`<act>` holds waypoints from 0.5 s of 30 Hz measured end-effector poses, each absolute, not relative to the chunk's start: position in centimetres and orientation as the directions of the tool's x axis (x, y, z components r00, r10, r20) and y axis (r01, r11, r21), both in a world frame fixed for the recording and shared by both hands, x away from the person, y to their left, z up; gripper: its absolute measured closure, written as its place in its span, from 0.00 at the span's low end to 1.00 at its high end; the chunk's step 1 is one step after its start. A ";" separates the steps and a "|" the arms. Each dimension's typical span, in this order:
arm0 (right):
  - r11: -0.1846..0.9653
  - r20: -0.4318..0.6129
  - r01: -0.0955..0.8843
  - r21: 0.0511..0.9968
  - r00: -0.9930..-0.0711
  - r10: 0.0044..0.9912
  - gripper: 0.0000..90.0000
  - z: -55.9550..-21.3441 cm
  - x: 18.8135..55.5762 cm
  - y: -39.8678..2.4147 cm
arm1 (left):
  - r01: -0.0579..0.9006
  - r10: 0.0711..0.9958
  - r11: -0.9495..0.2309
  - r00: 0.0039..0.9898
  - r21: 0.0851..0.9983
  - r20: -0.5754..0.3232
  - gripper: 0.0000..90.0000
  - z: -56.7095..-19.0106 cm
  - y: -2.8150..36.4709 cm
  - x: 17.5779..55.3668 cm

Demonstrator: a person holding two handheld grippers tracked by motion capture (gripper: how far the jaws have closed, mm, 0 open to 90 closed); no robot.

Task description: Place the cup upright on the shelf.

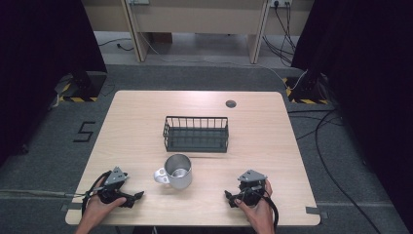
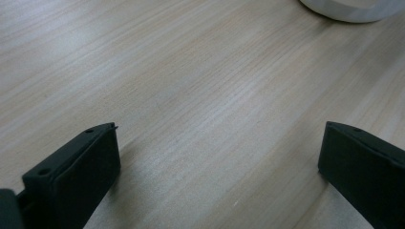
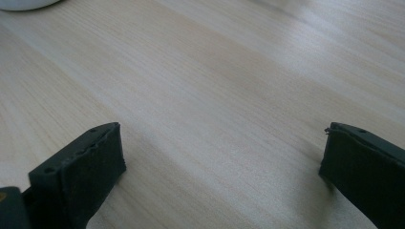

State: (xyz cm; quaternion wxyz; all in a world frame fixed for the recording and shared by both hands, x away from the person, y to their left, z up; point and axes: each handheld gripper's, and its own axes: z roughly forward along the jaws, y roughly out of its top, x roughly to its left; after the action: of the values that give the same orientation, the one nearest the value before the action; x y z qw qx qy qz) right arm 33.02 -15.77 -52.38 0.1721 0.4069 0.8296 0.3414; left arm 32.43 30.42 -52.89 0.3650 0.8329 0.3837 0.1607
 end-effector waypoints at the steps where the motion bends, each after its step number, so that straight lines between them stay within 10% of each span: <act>1: 0.436 -0.007 0.558 0.706 -0.609 0.793 0.01 -52.4 33.0 -15.8 | 0.522 0.756 -0.439 0.654 0.731 -0.012 0.00 -52.9 30.4 32.4; 8: 0.420 0.002 0.557 0.717 -0.604 0.797 0.09 -52.3 33.0 -16.1 | 0.522 0.757 -0.439 0.654 0.731 -0.012 0.00 -52.9 30.4 32.4; 9: 0.401 0.025 0.556 0.729 -0.606 0.795 0.23 -52.0 33.0 -16.4 | 0.522 0.757 -0.439 0.654 0.731 -0.012 0.00 -52.9 30.4 32.4; 15: 0.371 0.029 0.485 0.792 -0.637 0.771 0.18 -50.4 32.8 -16.4 | 0.522 0.757 -0.439 0.653 0.731 -0.012 0.00 -52.9 30.4 32.4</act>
State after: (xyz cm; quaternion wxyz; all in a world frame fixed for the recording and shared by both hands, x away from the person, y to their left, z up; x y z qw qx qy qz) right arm 32.80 -16.35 -50.45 0.1765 0.3879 0.8089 0.4051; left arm 32.42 30.41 -52.89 0.3649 0.8328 0.3839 0.1609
